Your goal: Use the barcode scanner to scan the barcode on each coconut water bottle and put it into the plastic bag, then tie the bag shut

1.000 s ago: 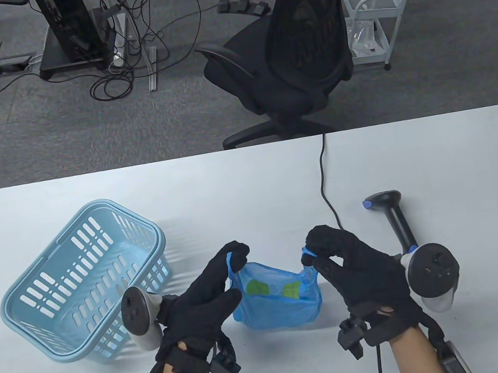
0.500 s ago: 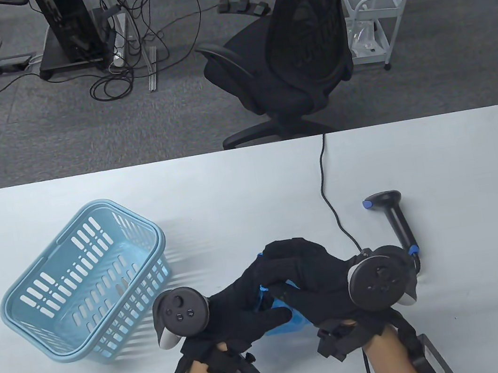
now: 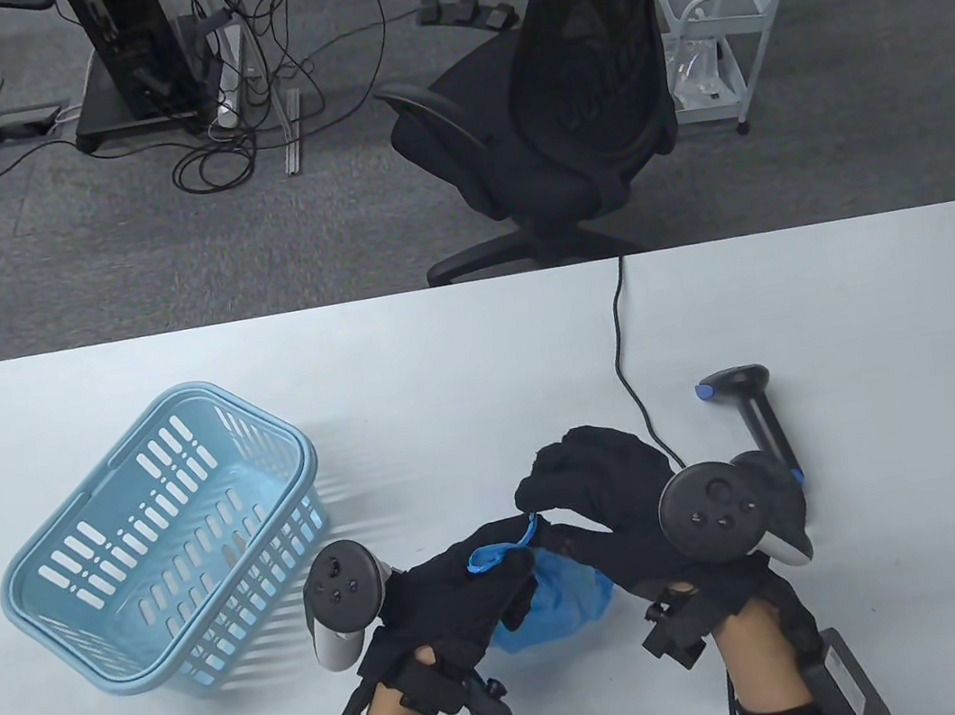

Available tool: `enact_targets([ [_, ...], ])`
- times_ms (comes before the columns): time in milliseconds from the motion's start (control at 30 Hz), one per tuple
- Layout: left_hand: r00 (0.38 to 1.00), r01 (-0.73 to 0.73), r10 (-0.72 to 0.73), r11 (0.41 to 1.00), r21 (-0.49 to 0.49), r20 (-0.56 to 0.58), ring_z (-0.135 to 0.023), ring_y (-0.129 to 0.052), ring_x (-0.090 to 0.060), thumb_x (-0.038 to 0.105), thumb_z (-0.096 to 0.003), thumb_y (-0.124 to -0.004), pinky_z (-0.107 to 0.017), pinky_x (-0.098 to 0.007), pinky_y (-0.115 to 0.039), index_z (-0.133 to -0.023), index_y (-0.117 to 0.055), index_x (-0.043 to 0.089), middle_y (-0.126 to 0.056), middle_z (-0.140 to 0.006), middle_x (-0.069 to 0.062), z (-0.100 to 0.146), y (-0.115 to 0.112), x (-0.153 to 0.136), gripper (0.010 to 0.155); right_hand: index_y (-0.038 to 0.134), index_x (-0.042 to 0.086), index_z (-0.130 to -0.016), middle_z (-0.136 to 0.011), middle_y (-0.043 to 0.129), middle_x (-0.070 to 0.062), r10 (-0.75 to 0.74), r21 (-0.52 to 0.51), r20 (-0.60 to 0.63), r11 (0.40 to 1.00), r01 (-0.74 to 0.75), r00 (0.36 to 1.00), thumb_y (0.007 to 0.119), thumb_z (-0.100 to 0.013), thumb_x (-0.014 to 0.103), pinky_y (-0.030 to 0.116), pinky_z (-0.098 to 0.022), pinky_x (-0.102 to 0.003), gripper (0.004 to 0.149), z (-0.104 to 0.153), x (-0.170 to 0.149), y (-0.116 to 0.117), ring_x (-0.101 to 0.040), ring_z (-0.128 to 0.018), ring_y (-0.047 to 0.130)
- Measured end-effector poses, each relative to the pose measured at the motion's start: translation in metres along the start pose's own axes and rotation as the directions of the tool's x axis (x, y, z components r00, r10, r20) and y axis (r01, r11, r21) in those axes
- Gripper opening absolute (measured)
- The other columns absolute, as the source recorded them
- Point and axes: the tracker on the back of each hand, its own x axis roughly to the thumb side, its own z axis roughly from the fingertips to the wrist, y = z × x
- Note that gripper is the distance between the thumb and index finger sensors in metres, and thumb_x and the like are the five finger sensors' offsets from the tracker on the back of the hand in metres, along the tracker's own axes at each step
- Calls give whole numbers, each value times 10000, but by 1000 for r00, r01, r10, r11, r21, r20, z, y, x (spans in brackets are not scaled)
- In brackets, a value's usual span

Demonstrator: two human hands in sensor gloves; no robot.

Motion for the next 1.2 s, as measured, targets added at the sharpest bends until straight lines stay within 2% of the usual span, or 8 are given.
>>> enact_targets([
  [200,999,26,-27,999,-23,-23,-484,-1031,-199,412,-671,-733,-451,-483,-874,-1083,-750,136,-975,-694,74,0,2,-1,496,802,399,-885,-1066,719,6,-38,-41,8,998,39,999,880,-498,435,470,-768,-680,397,-4,-5,7,-379,-1065,617],
  [333,998,49,-50,998,-30,-44,-489,-1044,-204,429,-671,-725,-452,-485,-878,-1087,-755,133,-986,-704,66,-1,0,-1,511,796,266,-900,-1002,746,6,13,-59,40,998,-10,999,818,-525,389,458,-775,-667,395,-4,-1,10,-358,-1055,624],
  [467,998,-2,10,992,124,-63,-481,-1067,-191,435,-669,-743,-441,-467,-899,-1093,-759,247,-1007,-713,66,7,10,-5,464,741,190,-914,-997,712,-39,81,-128,9,989,-79,997,749,-542,358,452,-779,-659,408,3,-1,5,-373,-1035,616],
  [533,983,-147,167,965,216,-78,-449,-1089,-193,404,-662,-777,-418,-465,-912,-1067,-795,251,-1035,-695,55,10,12,-17,434,748,175,-906,-982,724,-54,106,-147,16,984,-102,994,751,-540,356,463,-756,-670,408,9,3,5,-389,-1015,629],
  [900,942,-273,312,928,255,-125,-603,-1117,-151,332,-607,-921,-530,-465,-908,-996,-887,289,-983,-952,-16,12,7,-24,393,851,169,-831,-877,850,-54,76,-120,-58,989,-82,995,846,-505,382,566,-707,-652,389,37,15,44,-363,-918,777],
  [1033,976,-154,184,960,235,-114,-604,-1080,-124,275,-564,-985,-550,-457,-889,-910,-933,345,-980,-944,38,12,9,-16,358,853,210,-802,-858,866,-32,-19,-101,-115,995,7,993,867,-495,410,571,-707,-639,367,34,-3,48,-342,-909,794],
  [1100,995,-41,58,978,206,-78,-614,-1060,-129,266,-560,-987,-568,-466,-869,-890,-929,352,-978,-929,55,9,8,-7,346,833,205,-824,-883,838,-30,79,-110,-134,989,-94,988,861,-493,446,551,-714,-643,411,33,-6,50,-351,-932,763],
  [1200,989,150,-149,973,177,-23,-628,-1024,-137,254,-567,-969,-593,-477,-839,-887,-903,354,-955,-933,67,7,4,6,341,550,169,-1039,-1098,534,-129,171,-105,-142,977,-187,975,857,-457,530,457,-727,-688,750,30,-9,53,-447,-1019,561],
])
